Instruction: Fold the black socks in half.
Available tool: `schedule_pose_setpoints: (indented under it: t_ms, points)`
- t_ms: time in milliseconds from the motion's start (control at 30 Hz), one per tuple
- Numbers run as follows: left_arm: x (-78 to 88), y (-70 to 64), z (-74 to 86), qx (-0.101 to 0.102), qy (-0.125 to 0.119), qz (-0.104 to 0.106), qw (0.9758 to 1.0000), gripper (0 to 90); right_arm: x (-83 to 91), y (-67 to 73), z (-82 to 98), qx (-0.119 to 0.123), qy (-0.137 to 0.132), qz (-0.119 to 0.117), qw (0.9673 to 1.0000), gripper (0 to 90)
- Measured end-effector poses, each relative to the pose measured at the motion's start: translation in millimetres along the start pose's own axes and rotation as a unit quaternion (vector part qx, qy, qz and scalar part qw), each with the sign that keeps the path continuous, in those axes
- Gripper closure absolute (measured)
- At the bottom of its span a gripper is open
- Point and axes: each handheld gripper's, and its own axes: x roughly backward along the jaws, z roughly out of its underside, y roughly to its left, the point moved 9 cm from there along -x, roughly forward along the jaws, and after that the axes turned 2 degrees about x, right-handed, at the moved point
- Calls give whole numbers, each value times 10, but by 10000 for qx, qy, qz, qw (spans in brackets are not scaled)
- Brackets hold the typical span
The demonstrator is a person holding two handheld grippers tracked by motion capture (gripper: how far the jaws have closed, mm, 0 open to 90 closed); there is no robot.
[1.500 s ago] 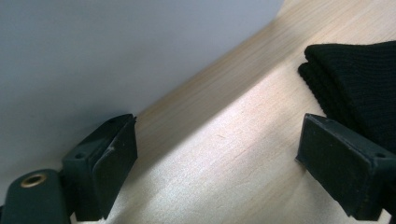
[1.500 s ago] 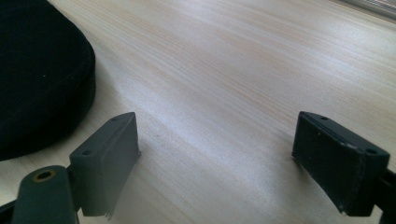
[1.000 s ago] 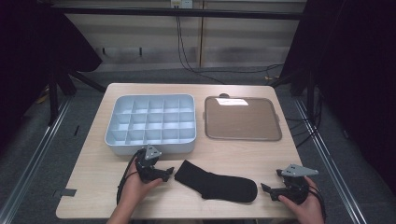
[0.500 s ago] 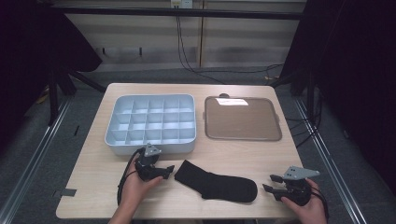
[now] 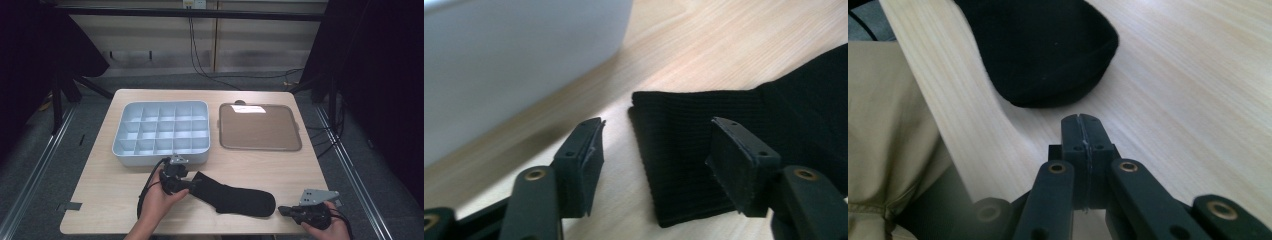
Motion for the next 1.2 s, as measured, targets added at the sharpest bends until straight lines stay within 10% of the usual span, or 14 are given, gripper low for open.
schedule_pose_setpoints:
  t_ms: [1200]
  points:
    - [-94,-64,87,283,566,43,9980,771,-83,74,-69,-63,-58,-108,9999,900]
